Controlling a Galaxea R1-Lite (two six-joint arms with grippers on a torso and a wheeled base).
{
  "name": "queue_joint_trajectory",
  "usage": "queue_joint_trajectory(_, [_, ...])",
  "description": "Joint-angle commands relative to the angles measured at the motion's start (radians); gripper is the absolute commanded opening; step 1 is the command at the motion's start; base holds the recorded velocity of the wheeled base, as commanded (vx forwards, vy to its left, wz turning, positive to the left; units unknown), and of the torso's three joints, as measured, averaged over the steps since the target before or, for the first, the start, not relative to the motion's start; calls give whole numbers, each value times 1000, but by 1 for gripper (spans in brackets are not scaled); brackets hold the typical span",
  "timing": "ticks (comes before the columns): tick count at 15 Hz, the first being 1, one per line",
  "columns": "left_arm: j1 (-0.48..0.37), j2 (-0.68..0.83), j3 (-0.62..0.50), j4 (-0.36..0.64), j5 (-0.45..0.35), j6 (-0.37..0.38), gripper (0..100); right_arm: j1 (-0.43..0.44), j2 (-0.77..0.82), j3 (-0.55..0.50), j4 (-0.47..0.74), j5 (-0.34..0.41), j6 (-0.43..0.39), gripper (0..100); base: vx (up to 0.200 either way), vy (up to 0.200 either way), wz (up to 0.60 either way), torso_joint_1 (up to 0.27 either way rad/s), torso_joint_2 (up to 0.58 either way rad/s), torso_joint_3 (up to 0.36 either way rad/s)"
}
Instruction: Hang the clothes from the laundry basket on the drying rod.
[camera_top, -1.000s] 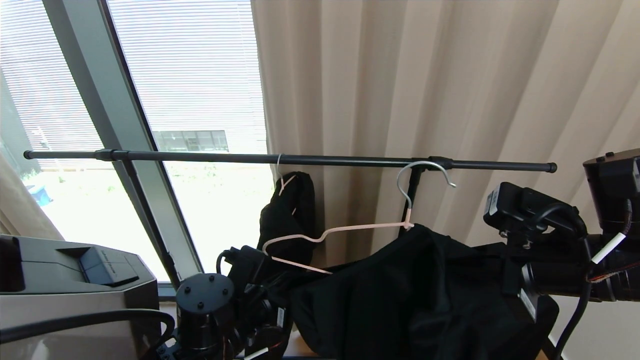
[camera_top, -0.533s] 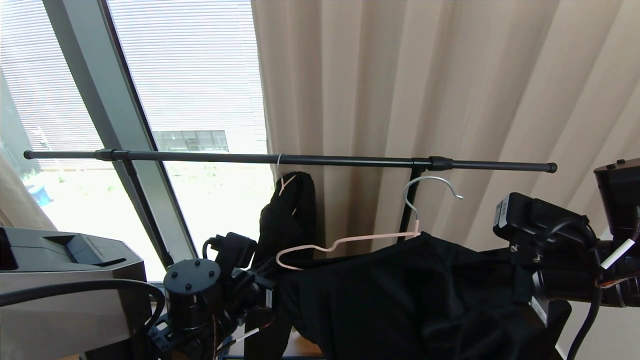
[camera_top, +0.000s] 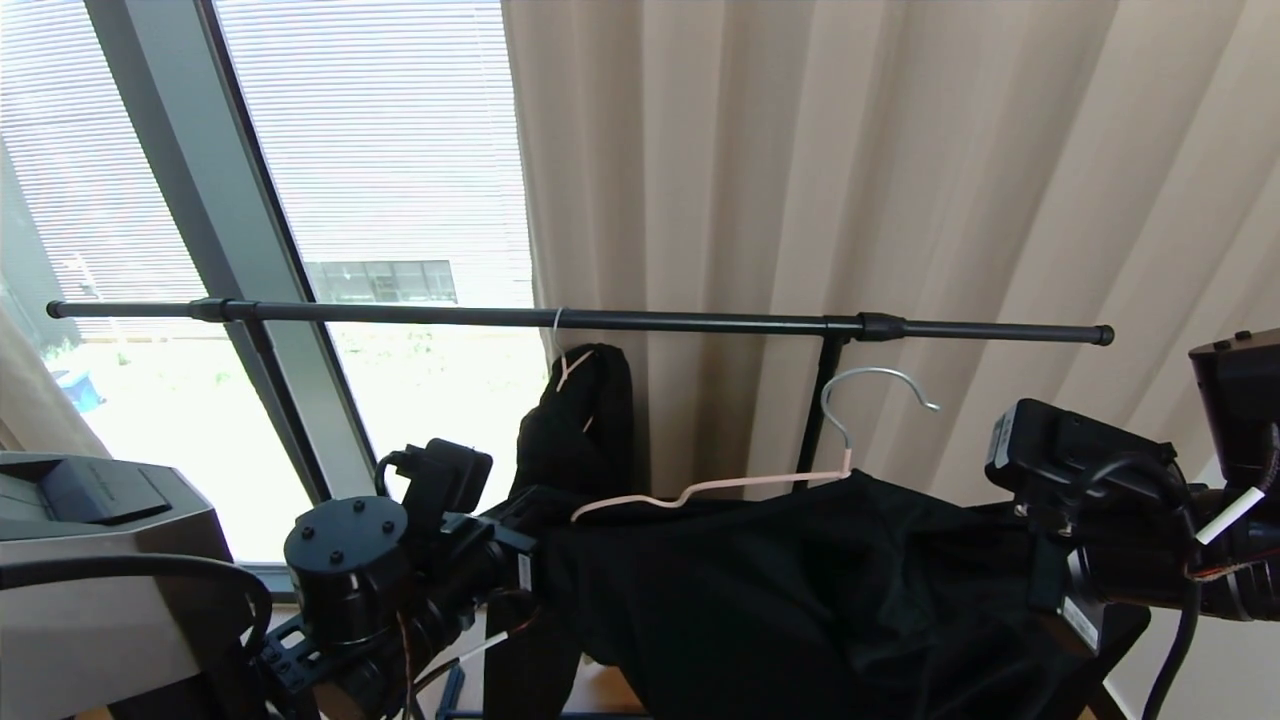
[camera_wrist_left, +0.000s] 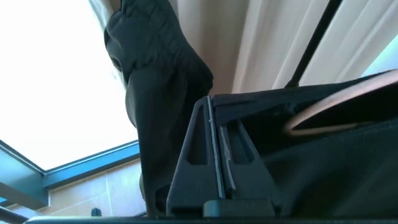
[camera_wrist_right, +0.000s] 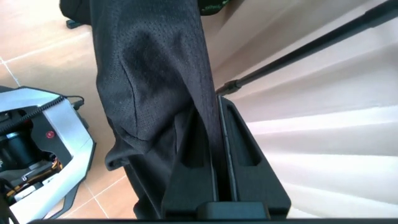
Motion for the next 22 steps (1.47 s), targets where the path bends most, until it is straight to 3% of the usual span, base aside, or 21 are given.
queue_joint_trajectory(1, [-15, -58, 15, -2, 1, 17, 0, 0, 26, 6, -35, -1, 1, 0, 0, 0, 0, 0, 0, 0])
queue_joint_trajectory(12, [-137, -144, 0, -2, 13, 116, 0, 45, 78, 65, -155, -29, 70, 0, 0, 0, 0, 0, 0, 0])
queue_joint_trajectory(15, [-160, -188, -57, 99, 13, 120, 0, 45, 78, 77, -155, 26, 74, 0, 0, 0, 0, 0, 0, 0])
queue_joint_trajectory(16, [-167, -228, -85, 176, 13, 126, 0, 45, 87, 77, -156, 52, 74, 0, 0, 0, 0, 0, 0, 0])
queue_joint_trajectory(22, [-237, -315, -212, 421, 13, 128, 0, 115, 105, 97, -215, 57, 149, 0, 0, 0, 0, 0, 0, 0])
